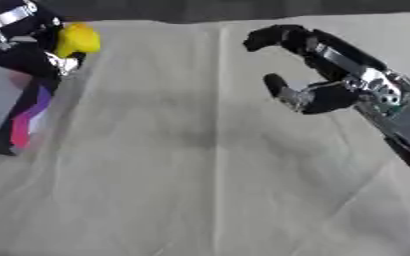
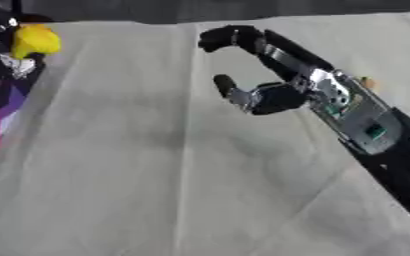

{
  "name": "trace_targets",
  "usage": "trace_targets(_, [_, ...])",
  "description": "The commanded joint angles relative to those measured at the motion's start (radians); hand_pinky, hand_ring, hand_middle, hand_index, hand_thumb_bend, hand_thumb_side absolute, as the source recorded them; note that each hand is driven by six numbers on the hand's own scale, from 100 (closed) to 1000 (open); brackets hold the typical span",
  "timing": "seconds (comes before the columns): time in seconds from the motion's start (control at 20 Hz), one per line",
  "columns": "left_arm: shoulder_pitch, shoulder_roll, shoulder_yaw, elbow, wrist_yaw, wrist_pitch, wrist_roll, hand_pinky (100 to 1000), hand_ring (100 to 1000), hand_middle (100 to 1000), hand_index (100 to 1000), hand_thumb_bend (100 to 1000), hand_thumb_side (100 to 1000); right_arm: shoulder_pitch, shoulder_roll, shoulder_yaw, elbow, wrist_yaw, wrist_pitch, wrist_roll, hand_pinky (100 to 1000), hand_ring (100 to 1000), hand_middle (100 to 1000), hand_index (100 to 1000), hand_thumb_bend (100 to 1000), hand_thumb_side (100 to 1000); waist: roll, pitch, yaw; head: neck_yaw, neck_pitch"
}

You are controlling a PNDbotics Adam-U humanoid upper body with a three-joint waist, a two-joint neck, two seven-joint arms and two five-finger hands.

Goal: Pick up the objects with one hand, pass them to the other hand, and then place them into the box on the other side of the table.

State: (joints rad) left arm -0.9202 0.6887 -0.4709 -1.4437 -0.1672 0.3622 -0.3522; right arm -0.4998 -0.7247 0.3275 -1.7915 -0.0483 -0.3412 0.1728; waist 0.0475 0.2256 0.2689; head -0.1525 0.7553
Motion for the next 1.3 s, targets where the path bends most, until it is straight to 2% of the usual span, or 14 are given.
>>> trace_targets(0.05, [-0.002,0.055,0.036,0.005,0.007,0.003,0.015,756,521,369,393,107,130,-0.006,-0.029,-0.015,-0.019,0.01,-0.003,-0.002,973,854,818,908,100,424,0.002,-0.031,0.002,0.02,0.004])
trace_targets(0.55, [0.045,0.077,0.116,0.107,0.005,0.0,0.082,759,532,369,395,100,134,-0.001,-0.023,-0.02,-0.024,0.031,0.0,-0.021,974,855,819,910,100,428,-0.009,-0.016,-0.01,0.086,-0.016])
trace_targets(0.7, [0.053,0.082,0.138,0.147,-0.002,-0.005,0.105,754,497,369,397,100,135,0.004,-0.03,-0.023,-0.032,0.033,0.002,-0.025,974,854,817,908,100,440,-0.012,-0.009,-0.016,0.108,-0.026])
trace_targets(1.1, [0.067,0.082,0.19,0.252,-0.025,-0.023,0.163,759,511,372,400,100,133,0.025,-0.048,-0.046,-0.071,0.022,0.014,-0.047,972,852,814,901,100,419,-0.024,0.005,-0.037,0.148,-0.048])
trace_targets(1.3, [0.074,0.081,0.207,0.295,-0.048,-0.035,0.175,760,518,377,405,100,133,0.036,-0.049,-0.052,-0.078,0.04,0.016,-0.061,966,841,794,877,100,380,-0.03,0.01,-0.052,0.174,-0.059])
